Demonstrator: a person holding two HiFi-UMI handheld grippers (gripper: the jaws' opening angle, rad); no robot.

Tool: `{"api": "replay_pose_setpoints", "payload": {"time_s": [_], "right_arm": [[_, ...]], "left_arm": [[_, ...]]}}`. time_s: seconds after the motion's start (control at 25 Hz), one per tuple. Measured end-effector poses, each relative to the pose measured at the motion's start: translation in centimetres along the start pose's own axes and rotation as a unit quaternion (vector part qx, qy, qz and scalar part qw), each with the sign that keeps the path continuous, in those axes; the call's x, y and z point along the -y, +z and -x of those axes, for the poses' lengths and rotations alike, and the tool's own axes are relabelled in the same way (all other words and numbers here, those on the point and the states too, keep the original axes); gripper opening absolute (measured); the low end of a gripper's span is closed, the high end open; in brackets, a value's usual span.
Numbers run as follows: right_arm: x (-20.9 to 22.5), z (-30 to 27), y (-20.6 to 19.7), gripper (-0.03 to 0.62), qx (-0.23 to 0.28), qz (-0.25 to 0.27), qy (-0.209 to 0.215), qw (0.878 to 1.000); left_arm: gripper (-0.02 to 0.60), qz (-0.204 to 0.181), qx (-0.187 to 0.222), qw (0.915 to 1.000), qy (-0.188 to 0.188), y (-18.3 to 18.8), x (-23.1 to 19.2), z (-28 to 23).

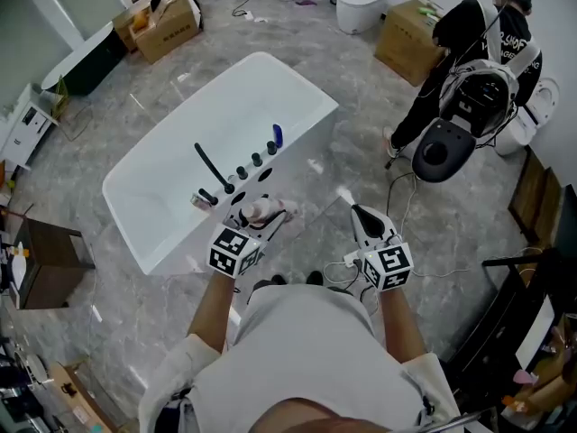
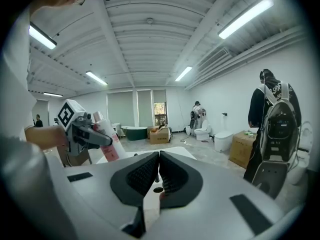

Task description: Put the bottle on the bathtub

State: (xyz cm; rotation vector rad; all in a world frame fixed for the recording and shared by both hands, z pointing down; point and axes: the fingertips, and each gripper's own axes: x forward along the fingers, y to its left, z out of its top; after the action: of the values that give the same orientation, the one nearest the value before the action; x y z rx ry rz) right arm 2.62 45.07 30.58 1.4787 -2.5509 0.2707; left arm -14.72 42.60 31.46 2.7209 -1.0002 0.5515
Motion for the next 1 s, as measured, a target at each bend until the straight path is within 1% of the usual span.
{"api": "replay_pose_setpoints", "payload": {"time_s": [0.12,0.24,0.36,0.4,0.52,0.6,0.84,1.0], "right_arm": [[0.5,-0.4,0.0,0.03,0.001,-0.004,0.0,1.0],[0.2,-1.7,0.2,0.031,-0.003,-0.004,0.001,1.0],[0.8,-1.7,0.0,0.031,-0.005,-0.007,0.005,1.0],[0.7,-2.3,-0.1,0.031,-0.007,-0.008,0.006,1.0],[-1.1,-6.3,0.2,0.031,-0.019,-0.009,0.009,1.0],[-1.1,-7.3,0.1,0.031,-0.022,-0.014,0.009,1.0],[3.0,-4.0,-1.1,0.031,-0.019,-0.028,0.003,0.999],[5.9,-2.6,-1.6,0.031,-0.018,-0.039,-0.006,0.999]], "left_arm": [[0.225,0.003,-0.001,1.0,0.004,-0.1,-0.2,-0.2],[0.225,0.011,-0.005,0.9999,0.008,-0.5,-1.5,0.2],[0.225,0.016,-0.008,0.9998,0.013,-0.7,-1.3,-0.2],[0.225,0.018,-0.009,0.9997,0.016,-0.8,-1.8,-0.1],[0.225,0.032,-0.013,0.9992,0.023,-1.6,-6.1,1.2],[0.225,0.037,-0.015,0.9989,0.025,-1.9,-7.1,1.2],[0.225,0.042,-0.017,0.9986,0.029,-1.4,-3.0,-1.4],[0.225,0.046,-0.017,0.9983,0.033,-1.0,-1.3,-3.0]]}}
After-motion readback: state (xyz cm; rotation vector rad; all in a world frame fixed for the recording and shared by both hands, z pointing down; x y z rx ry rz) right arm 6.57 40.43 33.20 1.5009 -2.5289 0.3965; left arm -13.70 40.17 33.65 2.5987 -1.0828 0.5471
